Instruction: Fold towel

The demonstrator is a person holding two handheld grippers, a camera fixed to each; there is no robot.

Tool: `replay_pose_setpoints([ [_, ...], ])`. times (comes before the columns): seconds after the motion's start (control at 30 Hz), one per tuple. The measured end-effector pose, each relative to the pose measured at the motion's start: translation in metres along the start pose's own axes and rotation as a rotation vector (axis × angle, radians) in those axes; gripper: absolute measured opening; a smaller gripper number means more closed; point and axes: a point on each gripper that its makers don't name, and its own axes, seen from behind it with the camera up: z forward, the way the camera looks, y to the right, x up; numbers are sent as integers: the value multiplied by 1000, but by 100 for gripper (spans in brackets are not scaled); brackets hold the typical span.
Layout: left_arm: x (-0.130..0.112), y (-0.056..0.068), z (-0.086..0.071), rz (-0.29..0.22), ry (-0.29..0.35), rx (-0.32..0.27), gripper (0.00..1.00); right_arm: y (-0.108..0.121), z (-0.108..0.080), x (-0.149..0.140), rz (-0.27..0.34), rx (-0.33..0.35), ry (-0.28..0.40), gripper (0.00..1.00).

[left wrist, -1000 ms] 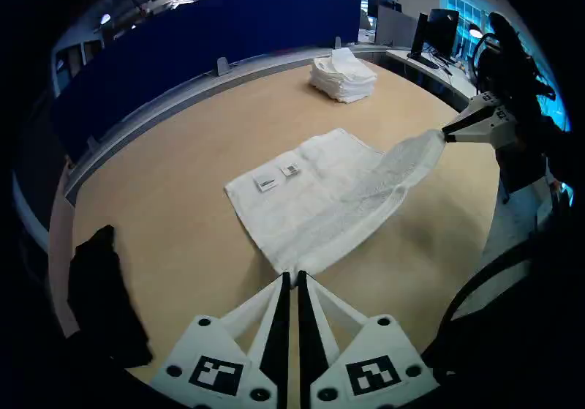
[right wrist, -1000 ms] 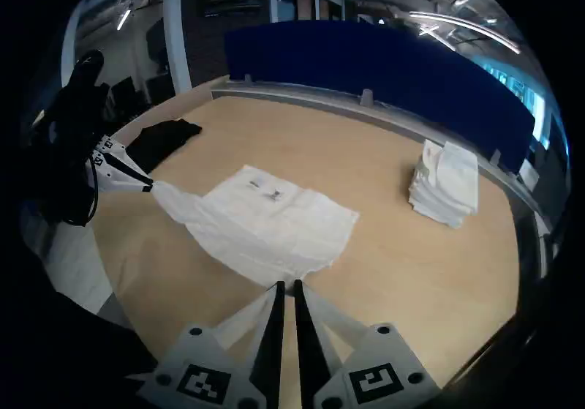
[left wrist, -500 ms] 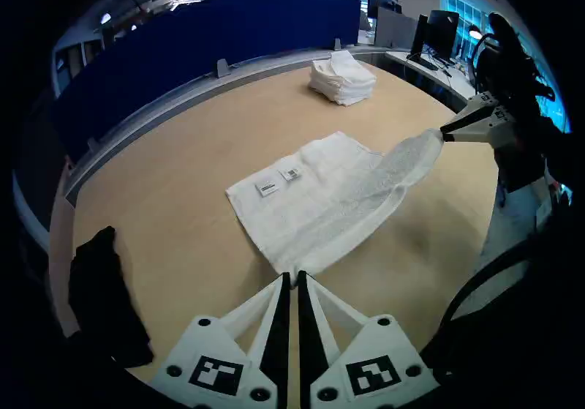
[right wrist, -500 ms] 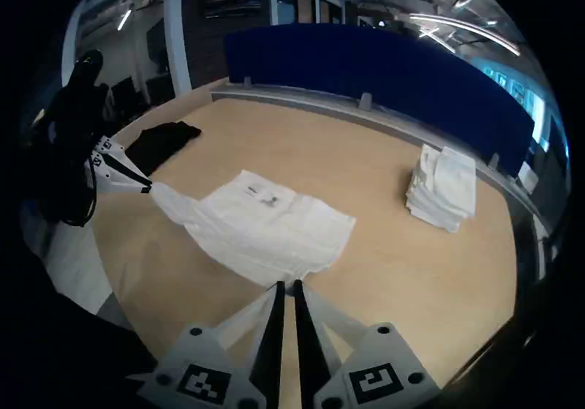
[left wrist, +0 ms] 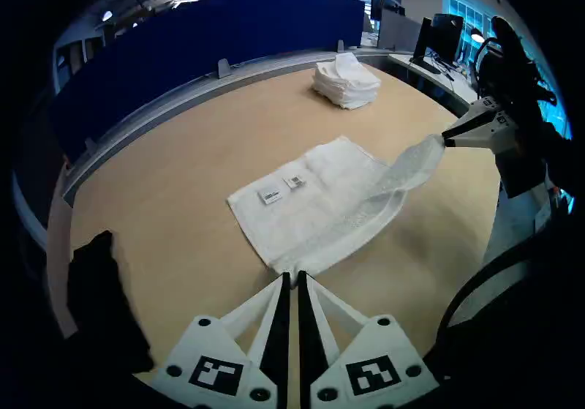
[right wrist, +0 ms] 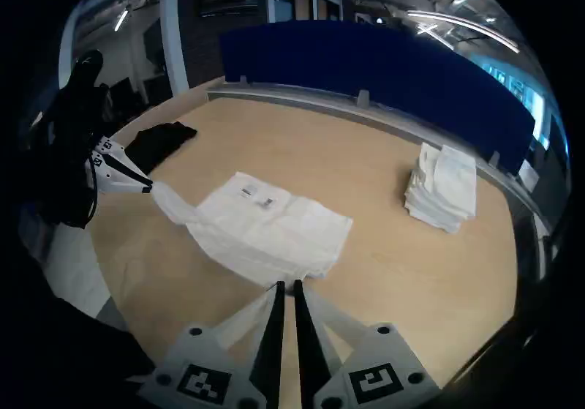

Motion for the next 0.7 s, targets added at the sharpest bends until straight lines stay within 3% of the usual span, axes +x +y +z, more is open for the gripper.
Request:
replay_pose_setpoints([
  [0.4, 22, -22, 25, -3, 24, 18, 7, 17, 32, 24, 16, -3, 19, 9],
  [0.7, 24, -32, 50, -8, 5, 5, 7, 33, 60, 24, 42, 6, -12, 9],
])
